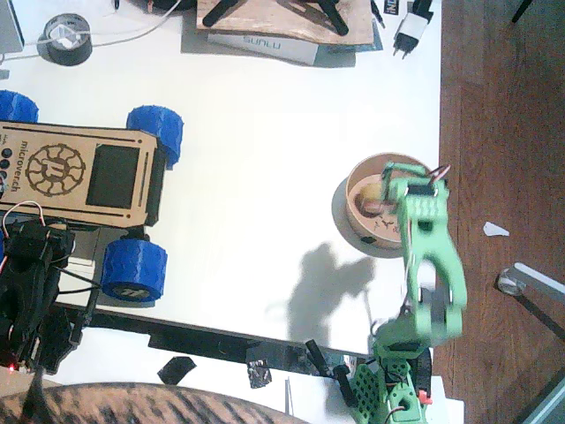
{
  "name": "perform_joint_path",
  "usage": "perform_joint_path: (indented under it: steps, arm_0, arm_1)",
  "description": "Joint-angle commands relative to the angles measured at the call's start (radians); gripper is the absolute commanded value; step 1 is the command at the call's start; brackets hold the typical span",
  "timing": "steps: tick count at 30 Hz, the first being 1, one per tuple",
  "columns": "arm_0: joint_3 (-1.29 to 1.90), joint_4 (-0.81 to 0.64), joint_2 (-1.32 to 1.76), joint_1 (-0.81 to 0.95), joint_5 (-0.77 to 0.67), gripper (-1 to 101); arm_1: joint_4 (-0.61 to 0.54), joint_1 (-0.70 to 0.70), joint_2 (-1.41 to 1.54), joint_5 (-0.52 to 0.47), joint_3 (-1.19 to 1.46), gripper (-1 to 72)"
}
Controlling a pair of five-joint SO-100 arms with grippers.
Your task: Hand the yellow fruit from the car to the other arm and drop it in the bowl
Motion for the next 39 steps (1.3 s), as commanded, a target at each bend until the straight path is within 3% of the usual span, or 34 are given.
perform_joint_path:
  steps: [1, 8, 15, 31, 39]
  arm_0:
    - [-0.006, -0.017, -0.005, -0.005, 0.012, 2]
    - [-0.006, -0.017, -0.005, -0.005, 0.012, 1]
    - [-0.006, -0.017, -0.005, -0.005, 0.012, 1]
    - [-0.006, -0.018, -0.008, -0.005, 0.012, 1]
    - [-0.006, -0.018, -0.008, -0.005, 0.012, 0]
  arm_1:
    - [0.0, -0.035, 0.261, -0.029, 0.107, 0.0]
    - [-0.02, -0.08, 0.723, -0.057, 0.367, 0.0]
    - [-0.054, -0.06, 0.994, -0.087, 0.568, 0.0]
    - [-0.034, -0.089, 1.141, -0.035, 0.905, 0.0]
    - [0.057, -0.132, 1.206, -0.012, 0.931, 0.0]
